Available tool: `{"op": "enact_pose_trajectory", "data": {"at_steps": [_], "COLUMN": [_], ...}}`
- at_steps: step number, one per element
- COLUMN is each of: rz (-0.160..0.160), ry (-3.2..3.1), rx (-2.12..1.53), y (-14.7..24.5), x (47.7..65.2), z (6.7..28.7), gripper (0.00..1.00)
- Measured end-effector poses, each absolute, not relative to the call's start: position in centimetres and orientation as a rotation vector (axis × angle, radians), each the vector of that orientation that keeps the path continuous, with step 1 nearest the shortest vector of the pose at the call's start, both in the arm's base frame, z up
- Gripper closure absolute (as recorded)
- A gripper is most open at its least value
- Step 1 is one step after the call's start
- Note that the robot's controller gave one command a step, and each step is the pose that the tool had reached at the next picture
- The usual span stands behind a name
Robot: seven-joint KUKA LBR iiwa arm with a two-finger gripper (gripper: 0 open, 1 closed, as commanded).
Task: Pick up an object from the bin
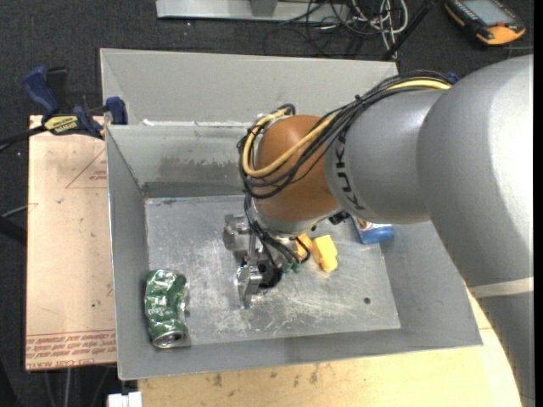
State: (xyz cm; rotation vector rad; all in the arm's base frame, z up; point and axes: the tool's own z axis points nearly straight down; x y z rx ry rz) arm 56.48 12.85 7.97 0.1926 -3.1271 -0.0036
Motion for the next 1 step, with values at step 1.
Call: {"op": "enact_pose_trajectory", "data": {"at_steps": [1], "rz": [0.002], "ry": [-3.110], "rx": [0.449], "y": [9.76], "x": [56.54], "z": [7.73], "gripper": [0.00]}}
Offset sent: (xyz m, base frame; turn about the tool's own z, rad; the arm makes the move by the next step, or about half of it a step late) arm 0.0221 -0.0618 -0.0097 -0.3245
